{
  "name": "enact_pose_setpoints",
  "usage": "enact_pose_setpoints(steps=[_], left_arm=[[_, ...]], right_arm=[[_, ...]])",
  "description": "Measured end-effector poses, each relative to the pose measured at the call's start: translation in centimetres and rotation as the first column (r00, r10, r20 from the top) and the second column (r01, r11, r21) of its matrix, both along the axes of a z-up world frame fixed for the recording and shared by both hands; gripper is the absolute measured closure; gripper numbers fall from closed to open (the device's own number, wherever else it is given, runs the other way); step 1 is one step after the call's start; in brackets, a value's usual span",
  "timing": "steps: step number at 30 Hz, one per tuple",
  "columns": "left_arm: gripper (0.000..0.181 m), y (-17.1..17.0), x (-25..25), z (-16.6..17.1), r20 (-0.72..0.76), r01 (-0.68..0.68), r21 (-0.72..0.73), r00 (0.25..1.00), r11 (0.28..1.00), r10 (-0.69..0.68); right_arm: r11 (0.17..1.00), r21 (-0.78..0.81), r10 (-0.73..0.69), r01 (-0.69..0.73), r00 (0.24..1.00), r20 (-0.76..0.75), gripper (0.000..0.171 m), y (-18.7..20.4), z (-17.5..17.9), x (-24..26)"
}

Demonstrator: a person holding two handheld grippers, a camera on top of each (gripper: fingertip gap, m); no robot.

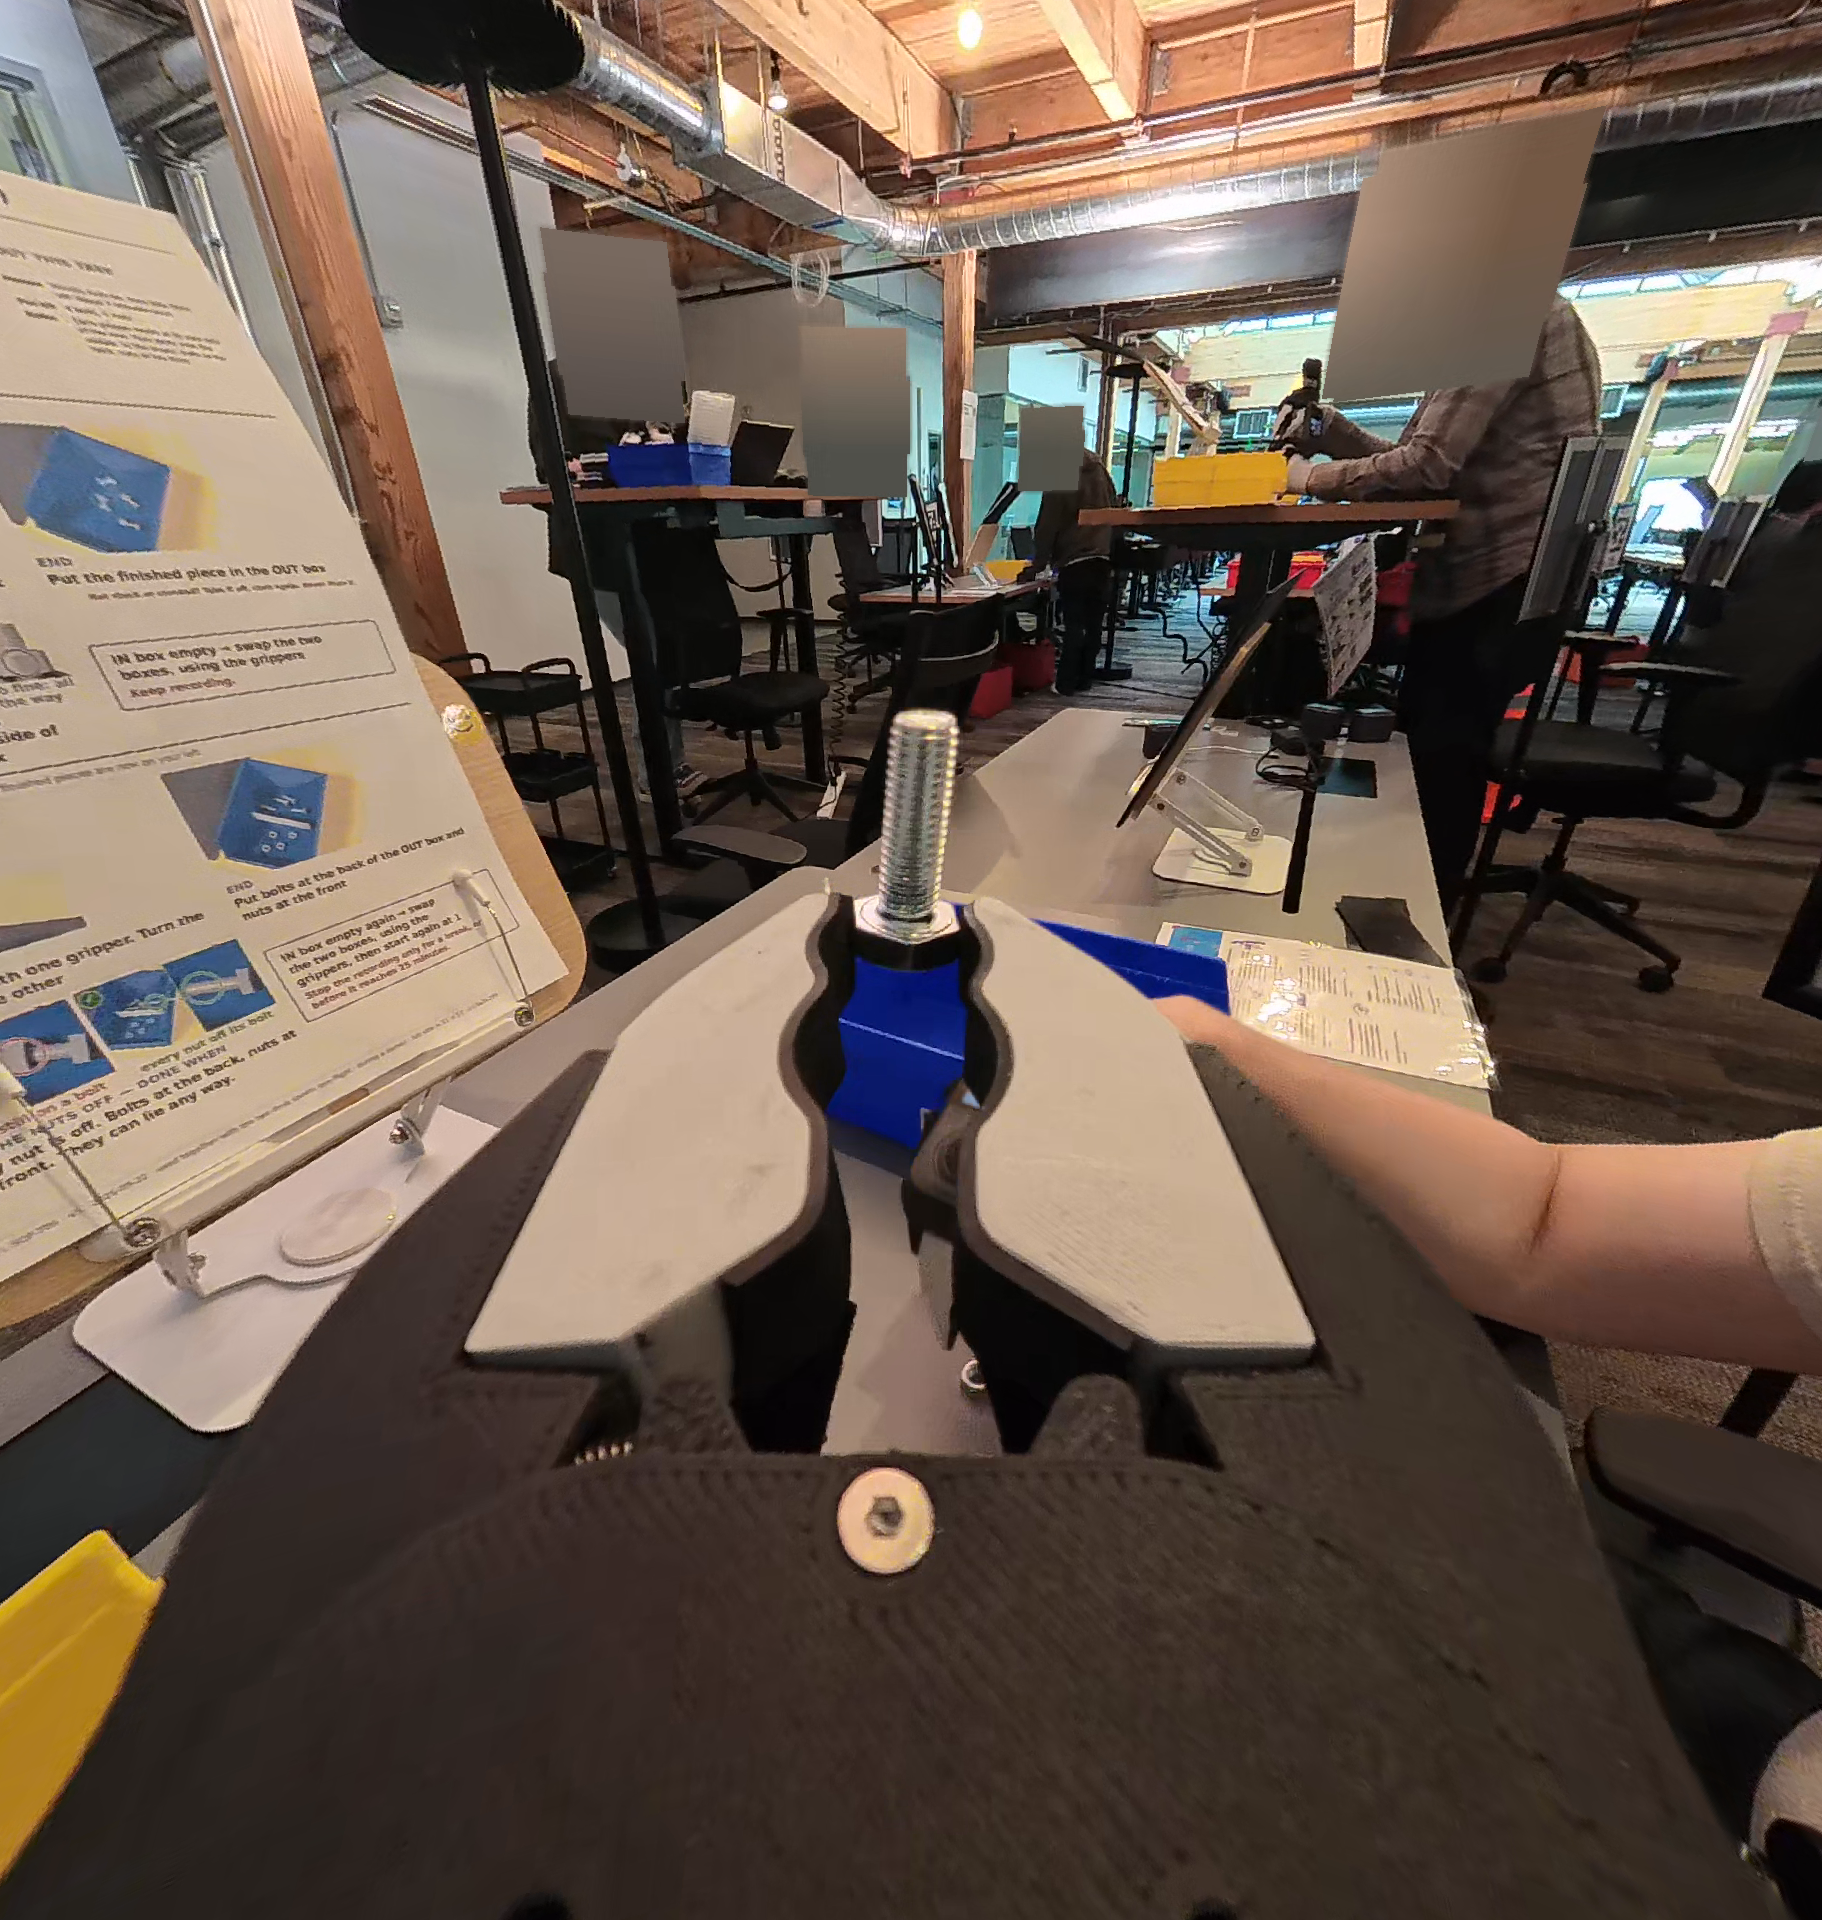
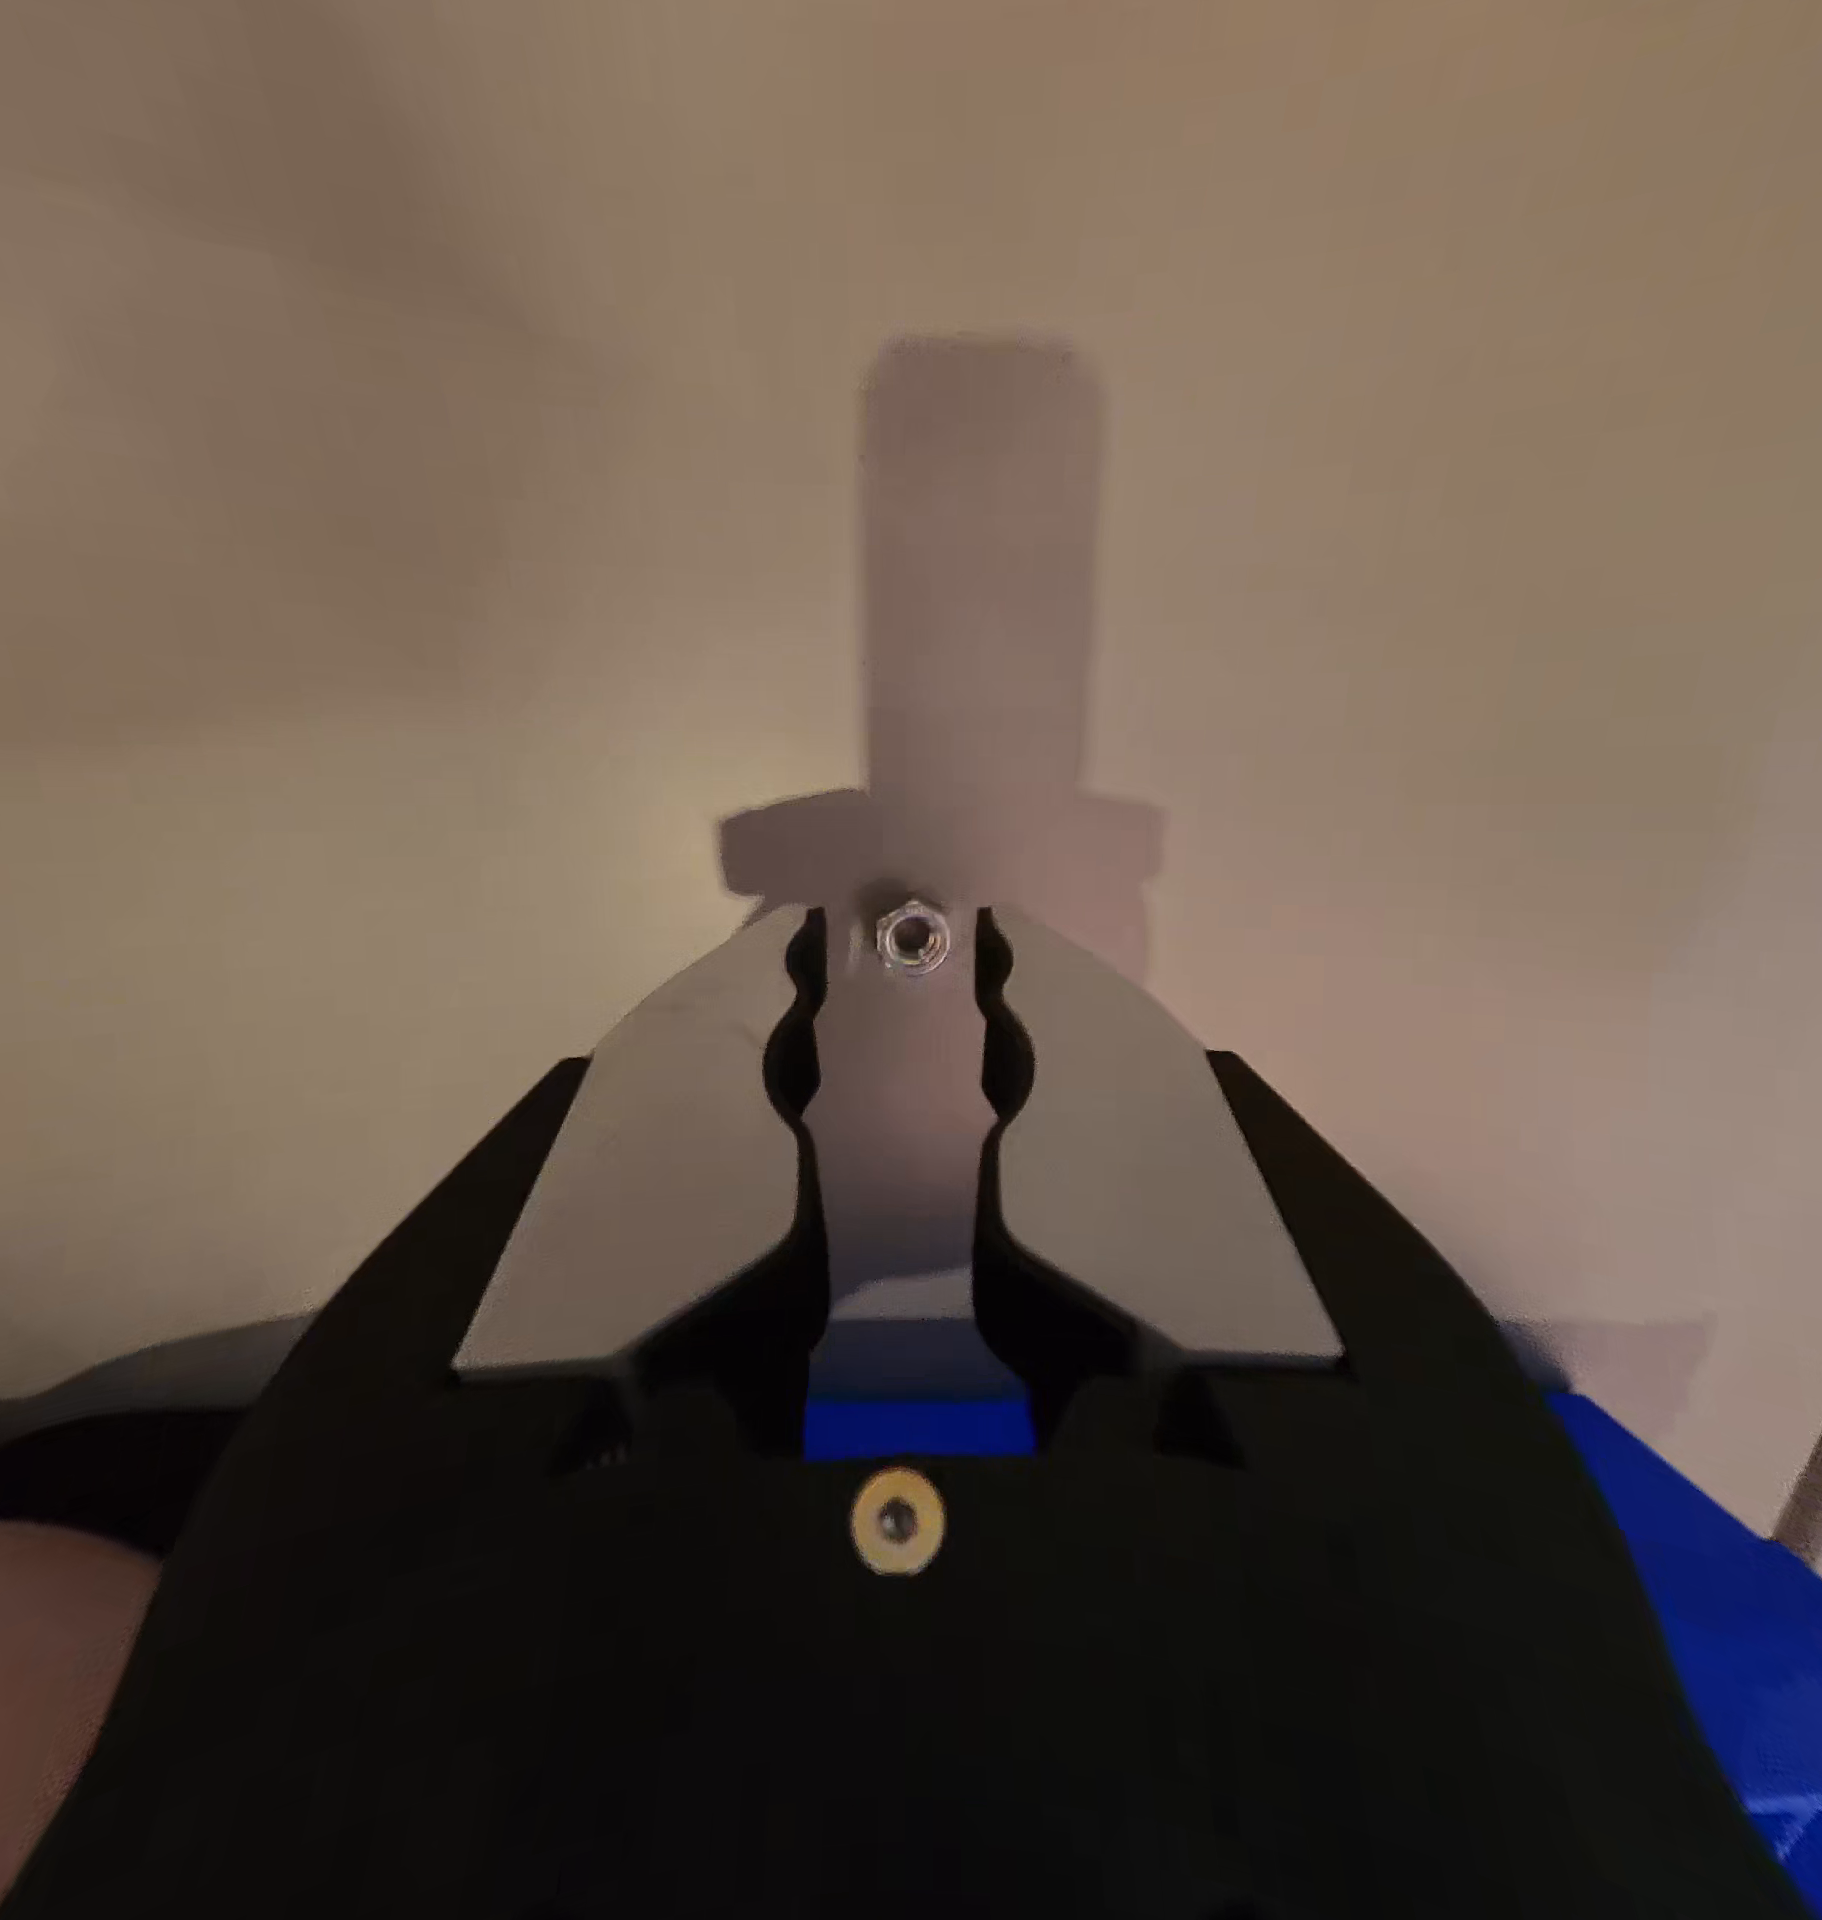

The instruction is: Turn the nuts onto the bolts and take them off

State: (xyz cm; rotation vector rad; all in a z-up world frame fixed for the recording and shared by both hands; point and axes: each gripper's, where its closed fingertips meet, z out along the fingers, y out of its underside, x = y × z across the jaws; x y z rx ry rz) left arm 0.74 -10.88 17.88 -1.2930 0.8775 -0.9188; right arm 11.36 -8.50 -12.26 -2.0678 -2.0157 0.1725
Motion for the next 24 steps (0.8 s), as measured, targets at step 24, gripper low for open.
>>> enact_pose_setpoints(steps=[24], left_arm=[[0.163,2.0,1.7,-3.0,-0.092,0.077,-0.025,0.993,0.997,-0.079]], right_arm=[[0.999,-0.027,0.04,-0.037,0.99,0.132,0.152,0.6,-2.5,2.4]])
